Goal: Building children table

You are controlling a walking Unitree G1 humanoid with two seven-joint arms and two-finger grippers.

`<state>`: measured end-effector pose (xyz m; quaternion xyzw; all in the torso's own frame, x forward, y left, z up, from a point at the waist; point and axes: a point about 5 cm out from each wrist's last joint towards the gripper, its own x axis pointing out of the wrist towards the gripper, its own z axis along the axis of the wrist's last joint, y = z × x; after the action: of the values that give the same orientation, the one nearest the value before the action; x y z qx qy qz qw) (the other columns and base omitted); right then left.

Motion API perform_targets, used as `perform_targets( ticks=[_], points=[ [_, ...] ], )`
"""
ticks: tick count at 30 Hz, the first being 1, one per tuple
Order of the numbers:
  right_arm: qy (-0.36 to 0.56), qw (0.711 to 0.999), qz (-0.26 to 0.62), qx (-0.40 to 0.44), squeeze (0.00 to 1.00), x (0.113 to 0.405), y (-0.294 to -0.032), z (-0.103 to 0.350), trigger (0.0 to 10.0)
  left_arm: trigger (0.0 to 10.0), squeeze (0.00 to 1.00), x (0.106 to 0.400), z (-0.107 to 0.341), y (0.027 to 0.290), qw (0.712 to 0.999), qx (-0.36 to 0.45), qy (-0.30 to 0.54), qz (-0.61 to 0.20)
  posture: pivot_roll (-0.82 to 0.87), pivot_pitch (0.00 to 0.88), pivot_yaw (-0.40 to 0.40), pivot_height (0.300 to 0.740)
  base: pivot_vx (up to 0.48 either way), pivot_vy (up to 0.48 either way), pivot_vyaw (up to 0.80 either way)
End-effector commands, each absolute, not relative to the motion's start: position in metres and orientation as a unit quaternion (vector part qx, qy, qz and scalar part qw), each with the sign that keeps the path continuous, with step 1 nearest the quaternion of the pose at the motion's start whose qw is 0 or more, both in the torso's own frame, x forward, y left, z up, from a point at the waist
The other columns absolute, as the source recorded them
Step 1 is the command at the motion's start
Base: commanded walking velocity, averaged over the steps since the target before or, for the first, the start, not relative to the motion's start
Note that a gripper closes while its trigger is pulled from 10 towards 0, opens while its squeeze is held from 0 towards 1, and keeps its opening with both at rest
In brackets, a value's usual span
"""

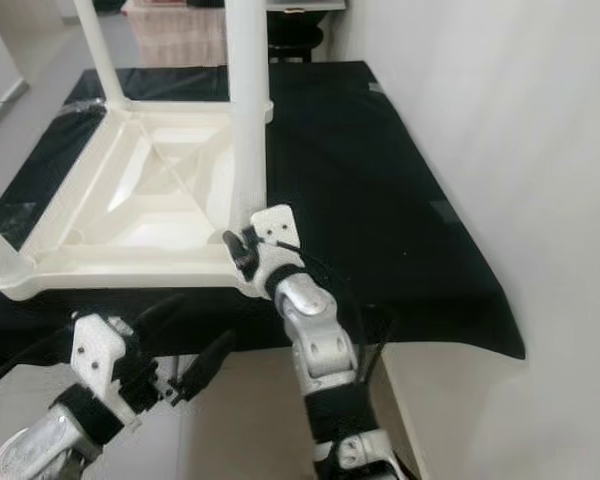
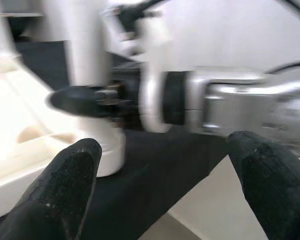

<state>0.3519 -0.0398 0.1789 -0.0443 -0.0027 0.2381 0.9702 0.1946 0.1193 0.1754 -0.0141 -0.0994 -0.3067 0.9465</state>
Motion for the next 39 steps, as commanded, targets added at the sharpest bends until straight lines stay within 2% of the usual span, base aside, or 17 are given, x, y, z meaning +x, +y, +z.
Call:
perform_targets(
  ticks=[1, 4, 5, 7, 8, 9, 13, 15, 16, 17, 20, 22, 27, 28, 30, 31, 39],
  points=[
    [0.05, 0.976, 0.209, -0.046, 0.0, 0.355, -0.045, 0.154, 0.0, 10.0, 0.0, 0.194, 0.171, 0.121, 0.949, -0.012, -0.09, -0.301, 0.06, 0.189, -0.006, 0.74, 0.0, 0.0, 0.0],
    [0.052, 0.98, 0.188, -0.051, 0.0, 0.358, -0.045, 0.159, 0.0, 10.0, 0.0, 0.193, 0.171, 0.121, 0.95, -0.012, -0.09, -0.3, 0.07, 0.192, -0.007, 0.74, 0.0, 0.0, 0.0],
    [0.051, 0.981, 0.178, -0.054, 0.0, 0.36, -0.045, 0.161, 4.4, 10.0, 0.0, 0.193, 0.171, 0.121, 0.95, -0.012, -0.09, -0.299, 0.07, 0.192, -0.009, 0.74, 0.0, 0.0, 0.0],
    [0.051, 0.981, 0.178, -0.054, 0.0, 0.36, -0.045, 0.161, 4.4, 10.0, 0.0, 0.193, 0.171, 0.121, 0.95, -0.012, -0.09, -0.299, 0.07, 0.192, -0.009, 0.74, 0.0, 0.0, 0.0],
    [0.05, 0.98, 0.184, -0.049, 0.14, 0.36, -0.041, 0.164, 10.0, 10.0, 0.0, 0.192, 0.171, 0.121, 0.95, -0.012, -0.09, -0.299, 0.07, 0.194, -0.01, 0.74, 0.0, 0.0, 0.0],
    [0.043, 0.978, 0.197, -0.043, 1.0, 0.359, -0.038, 0.169, 10.0, 10.0, 0.0, 0.191, 0.171, 0.121, 0.95, -0.012, -0.09, -0.298, 0.07, 0.198, -0.011, 0.74, 0.0, 0.0, 0.0],
    [0.021, 0.971, 0.239, -0.012, 1.0, 0.359, -0.034, 0.185, 10.0, 10.0, 0.0, 0.19, 0.172, 0.121, 0.95, -0.012, -0.091, -0.298, 0.07, 0.201, -0.012, 0.74, 0.0, 0.0, 0.0],
    [-0.003, 0.953, 0.302, -0.006, 0.9, 0.362, -0.033, 0.196, 10.0, 10.0, 0.0, 0.19, 0.172, 0.121, 0.95, -0.013, -0.091, -0.297, 0.07, 0.202, -0.015, 0.74, 0.0, 0.0, 0.0],
    [-0.017, 0.944, 0.33, -0.016, 0.09, 0.365, -0.036, 0.202, 10.0, 10.0, 0.0, 0.19, 0.172, 0.121, 0.95, -0.013, -0.091, -0.297, 0.07, 0.202, -0.015, 0.74, 0.0, 0.0, 0.0],
    [-0.028, 0.931, 0.364, -0.028, 0.0, 0.368, -0.039, 0.208, 10.0, 10.0, 0.0, 0.19, 0.172, 0.12, 0.951, -0.013, -0.092, -0.297, 0.07, 0.203, -0.019, 0.74, 0.0, 0.0, 0.0],
    [-0.04, 0.917, 0.396, -0.038, 0.0, 0.37, -0.043, 0.215, 10.0, 10.0, 0.0, 0.19, 0.172, 0.12, 0.951, -0.013, -0.092, -0.296, 0.07, 0.203, -0.02, 0.74, 0.0, 0.0, 0.0],
    [-0.044, 0.868, 0.489, -0.076, 0.0, 0.374, -0.057, 0.227, 10.0, 10.0, 0.0, 0.189, 0.172, 0.118, 0.951, -0.014, -0.092, -0.296, 0.08, 0.208, -0.027, 0.74, 0.0, 0.0, 0.0],
    [-0.037, 0.846, 0.526, -0.08, 0.0, 0.375, -0.062, 0.23, 10.0, 10.0, 0.0, 0.187, 0.173, 0.117, 0.951, -0.014, -0.093, -0.296, 0.08, 0.212, -0.03, 0.74, 0.0, 0.0, 0.0],
    [-0.029, 0.834, 0.548, -0.065, 0.0, 0.375, -0.065, 0.233, 3.1, 10.0, 0.0, 0.186, 0.173, 0.117, 0.951, -0.015, -0.092, -0.296, 0.09, 0.218, -0.031, 0.74, 0.0, 0.0, 0.0],
    [-0.027, 0.83, 0.555, -0.059, 0.0, 0.376, -0.065, 0.234, 3.1, 10.0, 0.0, 0.185, 0.173, 0.117, 0.951, -0.015, -0.092, -0.296, 0.09, 0.218, -0.031, 0.74, 0.0, 0.0, 0.0],
    [-0.025, 0.825, 0.562, -0.052, 0.0, 0.377, -0.066, 0.234, 0.0, 10.0, 0.0, 0.184, 0.173, 0.116, 0.951, -0.016, -0.091, -0.296, 0.09, 0.223, -0.029, 0.74, 0.0, 0.0, 0.0],
    [-0.019, 0.82, 0.57, -0.05, 0.0, 0.38, -0.067, 0.231, 0.0, 10.0, 0.0, 0.18, 0.174, 0.116, 0.95, -0.017, -0.09, -0.297, 0.09, 0.234, -0.031, 0.74, 0.0, 0.0, 0.0]
  ],
)
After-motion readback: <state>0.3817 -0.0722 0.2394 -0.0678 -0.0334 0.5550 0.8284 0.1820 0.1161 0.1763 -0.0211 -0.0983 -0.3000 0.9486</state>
